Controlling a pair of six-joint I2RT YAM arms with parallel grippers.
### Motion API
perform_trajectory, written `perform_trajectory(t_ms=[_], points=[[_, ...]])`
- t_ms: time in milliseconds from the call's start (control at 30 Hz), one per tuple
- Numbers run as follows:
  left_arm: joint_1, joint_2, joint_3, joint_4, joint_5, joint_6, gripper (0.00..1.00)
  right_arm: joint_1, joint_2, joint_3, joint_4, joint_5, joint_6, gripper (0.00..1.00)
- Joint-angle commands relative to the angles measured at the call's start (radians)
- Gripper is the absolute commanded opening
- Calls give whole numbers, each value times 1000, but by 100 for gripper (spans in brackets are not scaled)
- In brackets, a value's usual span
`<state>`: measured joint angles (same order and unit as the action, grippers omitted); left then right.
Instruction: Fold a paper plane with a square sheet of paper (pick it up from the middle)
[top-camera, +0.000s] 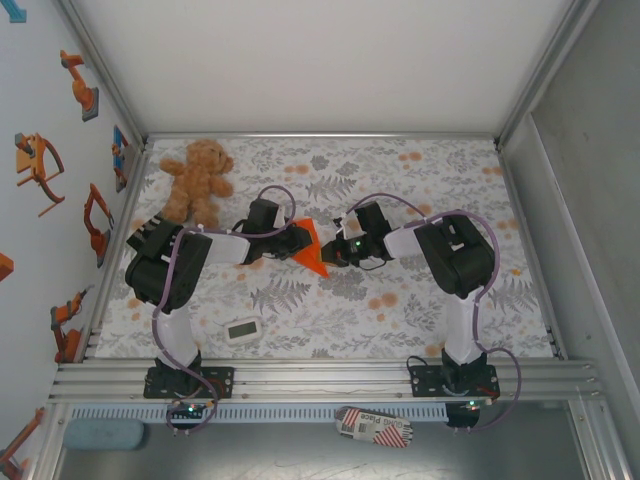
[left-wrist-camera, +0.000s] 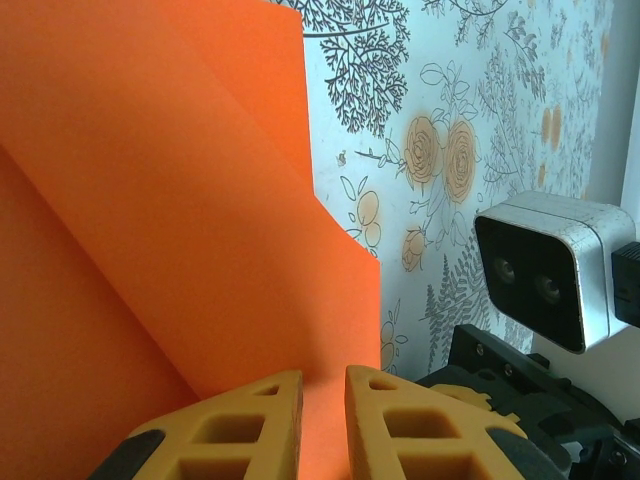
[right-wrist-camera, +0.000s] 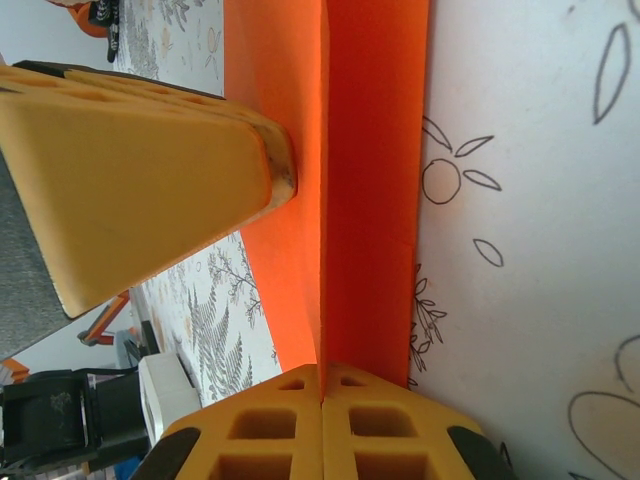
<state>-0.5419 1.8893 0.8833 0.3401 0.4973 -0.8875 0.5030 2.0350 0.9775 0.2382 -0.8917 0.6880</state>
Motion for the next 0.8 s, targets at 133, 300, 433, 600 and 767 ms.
perform_trajectory(t_ms=[133, 300, 433, 600, 767], points=[[11, 12, 24, -45, -20, -5, 18, -18, 39, -19, -123, 65, -25, 9], [16, 13, 25, -50, -24, -5, 18, -18, 39, -16, -147, 68, -41, 8], [14, 17, 34, -50, -11, 2, 19, -18, 40, -14, -148, 69, -42, 8], [15, 26, 48, -46, 5, 5, 20, -18, 41, -15, -151, 70, -47, 9], [15, 30, 53, -43, 17, 8, 20, -18, 43, -12, -152, 74, -48, 12]])
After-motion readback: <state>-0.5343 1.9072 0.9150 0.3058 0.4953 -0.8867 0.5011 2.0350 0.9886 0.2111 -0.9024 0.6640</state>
